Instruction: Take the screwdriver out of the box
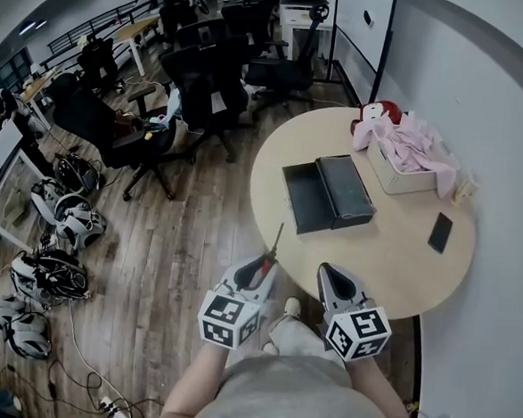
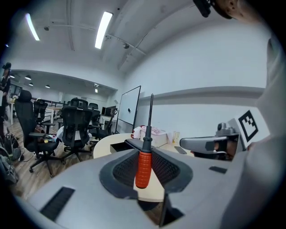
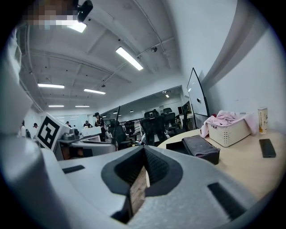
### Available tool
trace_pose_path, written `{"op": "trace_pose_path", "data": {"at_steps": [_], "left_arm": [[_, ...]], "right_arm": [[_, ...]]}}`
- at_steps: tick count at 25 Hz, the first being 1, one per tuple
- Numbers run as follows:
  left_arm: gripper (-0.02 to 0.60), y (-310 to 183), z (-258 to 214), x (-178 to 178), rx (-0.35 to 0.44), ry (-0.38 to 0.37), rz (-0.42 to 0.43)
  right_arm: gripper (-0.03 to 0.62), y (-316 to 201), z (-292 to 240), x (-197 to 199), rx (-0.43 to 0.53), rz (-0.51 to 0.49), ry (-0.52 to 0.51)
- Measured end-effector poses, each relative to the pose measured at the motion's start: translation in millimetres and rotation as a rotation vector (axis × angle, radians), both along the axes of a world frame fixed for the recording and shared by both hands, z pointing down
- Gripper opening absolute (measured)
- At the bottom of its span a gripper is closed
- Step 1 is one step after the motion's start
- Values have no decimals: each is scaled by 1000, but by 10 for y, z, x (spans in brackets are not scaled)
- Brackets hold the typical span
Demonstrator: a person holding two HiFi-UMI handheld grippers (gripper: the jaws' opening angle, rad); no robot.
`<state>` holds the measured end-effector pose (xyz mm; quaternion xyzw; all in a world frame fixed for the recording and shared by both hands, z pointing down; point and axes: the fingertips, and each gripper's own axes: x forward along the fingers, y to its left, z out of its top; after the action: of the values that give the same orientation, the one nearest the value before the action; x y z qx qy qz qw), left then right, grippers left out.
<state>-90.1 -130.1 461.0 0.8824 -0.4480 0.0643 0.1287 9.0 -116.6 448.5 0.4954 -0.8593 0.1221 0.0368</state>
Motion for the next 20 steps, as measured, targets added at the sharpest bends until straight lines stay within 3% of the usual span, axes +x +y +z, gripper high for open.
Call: {"op": "trace_pose_path", "data": {"at_steps": [20], "left_arm": [[83,-70,-18,40,11,24,3]], "right_arm": [[0,-51,-40,28,27,16,12]]}}
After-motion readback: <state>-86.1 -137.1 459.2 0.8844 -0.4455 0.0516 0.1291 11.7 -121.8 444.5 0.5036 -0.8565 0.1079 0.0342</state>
